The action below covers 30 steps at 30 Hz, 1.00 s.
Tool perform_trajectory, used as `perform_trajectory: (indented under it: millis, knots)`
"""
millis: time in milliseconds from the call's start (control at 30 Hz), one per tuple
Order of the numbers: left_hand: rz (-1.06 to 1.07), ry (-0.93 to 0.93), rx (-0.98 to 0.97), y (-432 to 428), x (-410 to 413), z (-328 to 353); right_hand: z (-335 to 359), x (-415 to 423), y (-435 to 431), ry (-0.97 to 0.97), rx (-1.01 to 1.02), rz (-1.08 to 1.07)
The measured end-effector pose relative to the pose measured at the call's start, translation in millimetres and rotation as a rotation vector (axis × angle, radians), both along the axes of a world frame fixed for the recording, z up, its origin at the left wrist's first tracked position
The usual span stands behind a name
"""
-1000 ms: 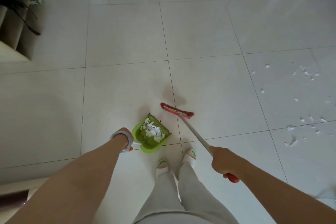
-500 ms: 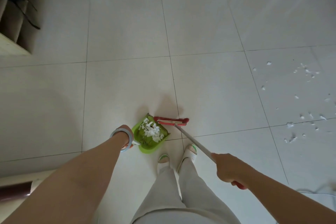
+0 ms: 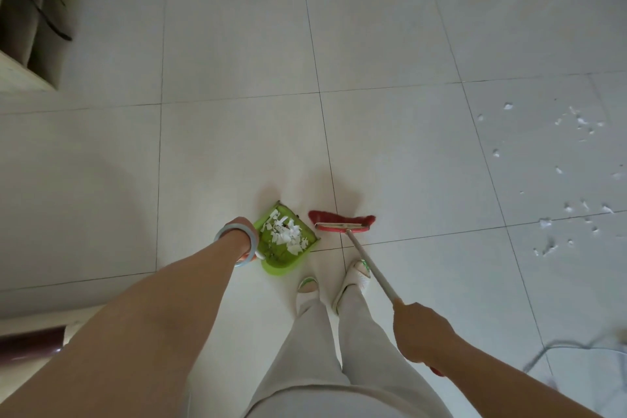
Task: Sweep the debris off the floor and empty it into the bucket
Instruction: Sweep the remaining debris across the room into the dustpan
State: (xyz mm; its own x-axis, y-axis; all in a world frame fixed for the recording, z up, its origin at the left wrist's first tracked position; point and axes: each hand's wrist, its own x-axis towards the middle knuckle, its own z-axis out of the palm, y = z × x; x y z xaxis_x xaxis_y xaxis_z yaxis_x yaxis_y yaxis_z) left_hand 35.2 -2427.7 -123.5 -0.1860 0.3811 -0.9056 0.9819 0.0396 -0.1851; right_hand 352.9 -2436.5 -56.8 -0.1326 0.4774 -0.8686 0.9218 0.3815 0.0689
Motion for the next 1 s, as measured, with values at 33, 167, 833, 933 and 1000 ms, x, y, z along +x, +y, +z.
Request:
perform_trajectory:
  millis: [33,167,833,933,1000]
  knots:
    - [-0.008,-0.003,0.003,0.4,-0.1,0.1,0.7,0.0,1.0,0.004,-0.005,0.013]
    - [-0.012,0.007,-0.011,-1.0,-3.1,-2.7,10.0,4.9,6.7,0.010,0.043,0.075]
    - [0.042,0.020,0.027,-6.9,-4.8,-6.3,10.6,-3.0,26.4,0.050,0.038,0.050]
    - [0.132,0.038,0.073,-10.9,-3.8,-7.8,-3.7,-22.0,29.3,0.042,0.035,0.021]
    - [0.199,0.051,0.082,-13.1,-3.2,-7.3,-8.4,-30.5,26.9,0.029,0.017,0.040]
